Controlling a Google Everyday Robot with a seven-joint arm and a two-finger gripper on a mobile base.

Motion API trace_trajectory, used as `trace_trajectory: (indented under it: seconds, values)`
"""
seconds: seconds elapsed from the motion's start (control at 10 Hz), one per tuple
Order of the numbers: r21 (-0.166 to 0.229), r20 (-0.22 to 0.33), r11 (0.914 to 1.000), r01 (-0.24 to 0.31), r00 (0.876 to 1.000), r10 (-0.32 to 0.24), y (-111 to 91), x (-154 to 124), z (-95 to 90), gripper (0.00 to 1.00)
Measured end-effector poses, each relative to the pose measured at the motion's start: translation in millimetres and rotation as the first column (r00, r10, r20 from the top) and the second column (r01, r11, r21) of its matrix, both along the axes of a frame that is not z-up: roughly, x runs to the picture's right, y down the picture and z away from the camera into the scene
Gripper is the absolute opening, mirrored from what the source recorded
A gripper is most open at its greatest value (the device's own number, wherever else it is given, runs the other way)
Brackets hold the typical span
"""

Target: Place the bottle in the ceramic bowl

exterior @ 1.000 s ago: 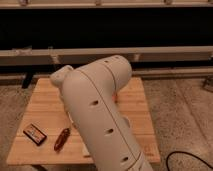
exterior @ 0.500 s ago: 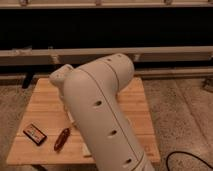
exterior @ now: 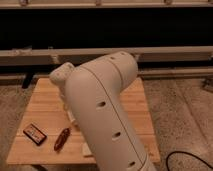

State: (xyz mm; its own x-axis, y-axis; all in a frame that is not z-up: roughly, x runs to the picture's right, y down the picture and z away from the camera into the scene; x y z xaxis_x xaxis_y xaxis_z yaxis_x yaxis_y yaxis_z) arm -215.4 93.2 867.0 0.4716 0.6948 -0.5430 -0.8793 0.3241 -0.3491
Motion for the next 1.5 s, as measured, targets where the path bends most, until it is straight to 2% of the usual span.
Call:
trace_trajectory:
  seconds: [0.3,0.4,0.8,0.9,1.2,1.5]
  values:
    - [0.008,-0.009,0.9999,-0.008,1.000,0.008,-6,13,-10.9,0.09]
    - [0.015,-0.012,0.9998,-0.015,1.000,0.015,-11,22,-17.6,0.04]
    - [0.029,-0.016,0.9992,-0.025,1.000,0.026,-18,31,-33.7,0.03]
    - [0.037,-0.020,0.9989,-0.029,0.999,0.030,-27,38,-37.1,0.03]
    - [0.049,-0.034,0.9984,-0.028,0.999,0.029,-45,60,-33.5,0.03]
    - [0.059,-0.051,0.9974,-0.042,0.998,0.045,-40,82,-46.9,0.03]
